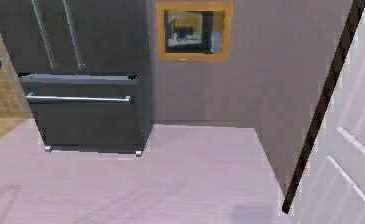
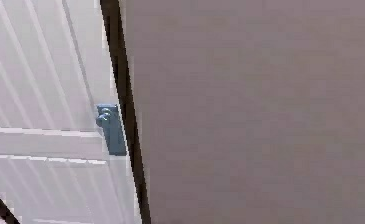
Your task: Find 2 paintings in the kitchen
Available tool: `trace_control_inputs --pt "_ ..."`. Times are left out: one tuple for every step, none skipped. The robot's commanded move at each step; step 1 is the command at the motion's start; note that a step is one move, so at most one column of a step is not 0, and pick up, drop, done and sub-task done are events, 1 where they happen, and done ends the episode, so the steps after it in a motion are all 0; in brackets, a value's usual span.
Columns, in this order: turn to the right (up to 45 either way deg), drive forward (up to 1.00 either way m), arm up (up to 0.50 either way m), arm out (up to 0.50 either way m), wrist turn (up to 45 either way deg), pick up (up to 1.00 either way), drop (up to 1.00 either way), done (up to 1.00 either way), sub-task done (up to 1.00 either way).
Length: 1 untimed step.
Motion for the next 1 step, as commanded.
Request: trace_control_inputs --pt "0.0 1.0 0.0 0.0 0.0 0.0 0.0 0.0 0.0"
